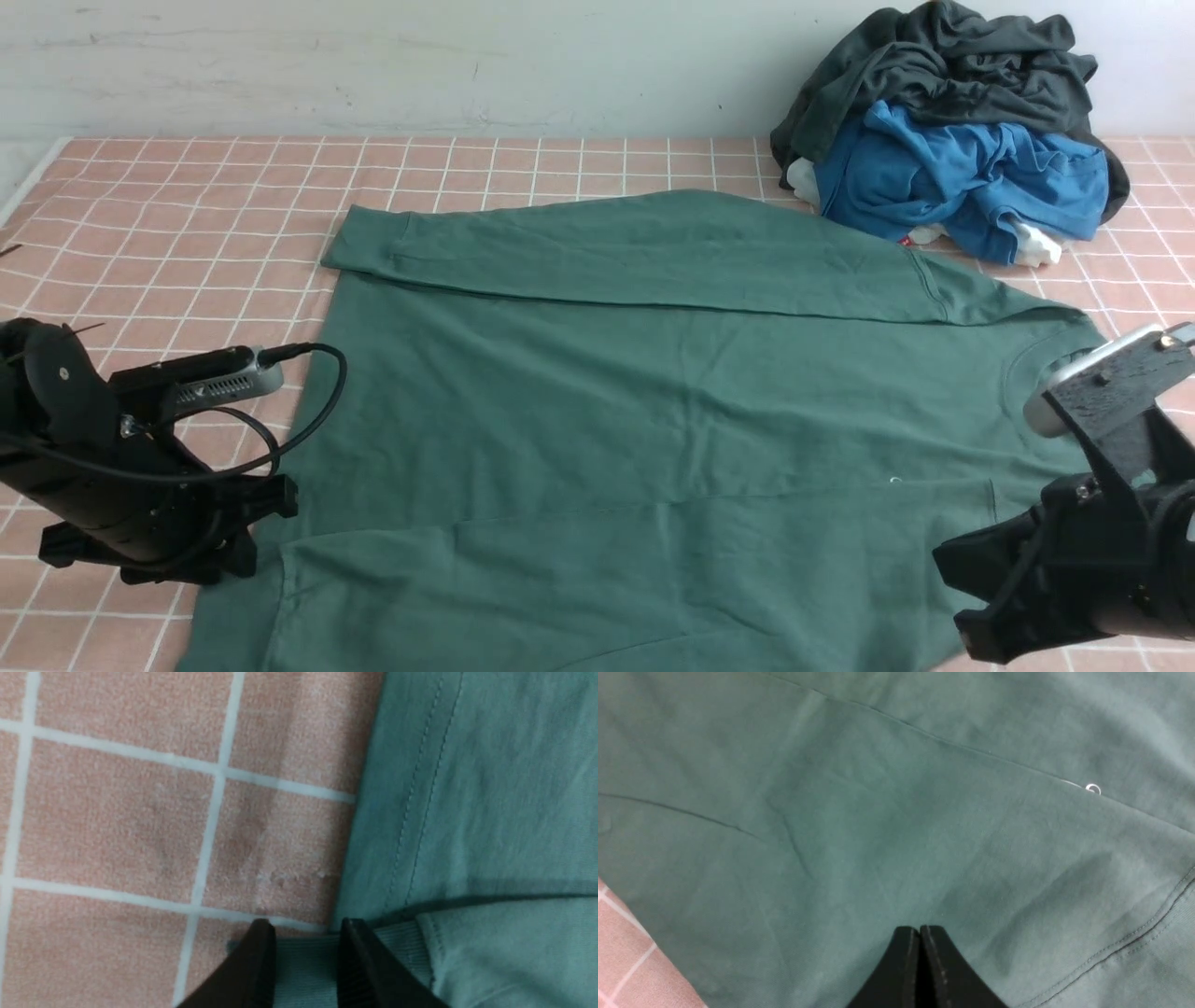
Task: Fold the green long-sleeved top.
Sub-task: Use the left arm to clamp the cuff closest to it, then use the left arm to drag and place the cuff at the centered position on the left edge of the fabric, then use the left arm to clamp the cuff farthest from it
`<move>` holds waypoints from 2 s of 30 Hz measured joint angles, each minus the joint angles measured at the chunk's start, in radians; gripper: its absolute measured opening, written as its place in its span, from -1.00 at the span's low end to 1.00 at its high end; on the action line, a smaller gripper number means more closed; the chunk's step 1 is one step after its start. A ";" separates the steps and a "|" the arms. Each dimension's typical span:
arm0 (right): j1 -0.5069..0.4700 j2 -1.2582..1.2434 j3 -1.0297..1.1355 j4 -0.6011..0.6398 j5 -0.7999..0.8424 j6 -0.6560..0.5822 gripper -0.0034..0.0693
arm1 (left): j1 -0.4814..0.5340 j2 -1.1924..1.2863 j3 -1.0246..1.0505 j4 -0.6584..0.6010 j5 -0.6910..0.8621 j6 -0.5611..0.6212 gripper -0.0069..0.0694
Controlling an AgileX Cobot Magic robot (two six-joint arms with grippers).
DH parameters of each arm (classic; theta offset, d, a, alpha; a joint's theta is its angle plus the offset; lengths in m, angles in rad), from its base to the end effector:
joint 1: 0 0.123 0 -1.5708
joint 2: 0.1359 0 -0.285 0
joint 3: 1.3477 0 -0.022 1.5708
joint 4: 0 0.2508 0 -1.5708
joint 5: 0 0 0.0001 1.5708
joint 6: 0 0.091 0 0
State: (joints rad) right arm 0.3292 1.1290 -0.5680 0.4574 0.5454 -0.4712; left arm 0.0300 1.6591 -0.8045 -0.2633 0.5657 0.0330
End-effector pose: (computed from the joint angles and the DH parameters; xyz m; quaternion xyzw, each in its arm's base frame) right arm 0.1799 0.0835 0.2267 -0.2229 0.9233 0.1467 0.2763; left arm 0.2819 -0.0043 0.1553 -0.1002 0.9845 -0.0793 0.1201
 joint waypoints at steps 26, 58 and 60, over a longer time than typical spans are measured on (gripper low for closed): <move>0.000 0.000 0.000 0.003 -0.002 -0.003 -0.94 | -0.003 -0.020 -0.005 0.064 0.058 -0.033 -0.69; 0.000 0.000 0.000 0.006 -0.003 -0.003 -0.94 | -0.007 0.474 -1.014 0.066 0.192 0.082 0.26; 0.000 0.000 0.000 0.006 -0.007 -0.003 -0.94 | -0.007 0.551 -1.130 0.066 0.184 0.063 0.31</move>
State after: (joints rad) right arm 0.3292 1.1290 -0.5680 0.4636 0.5380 -0.4746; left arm 0.0225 2.2097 -1.9348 -0.1976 0.7492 0.0959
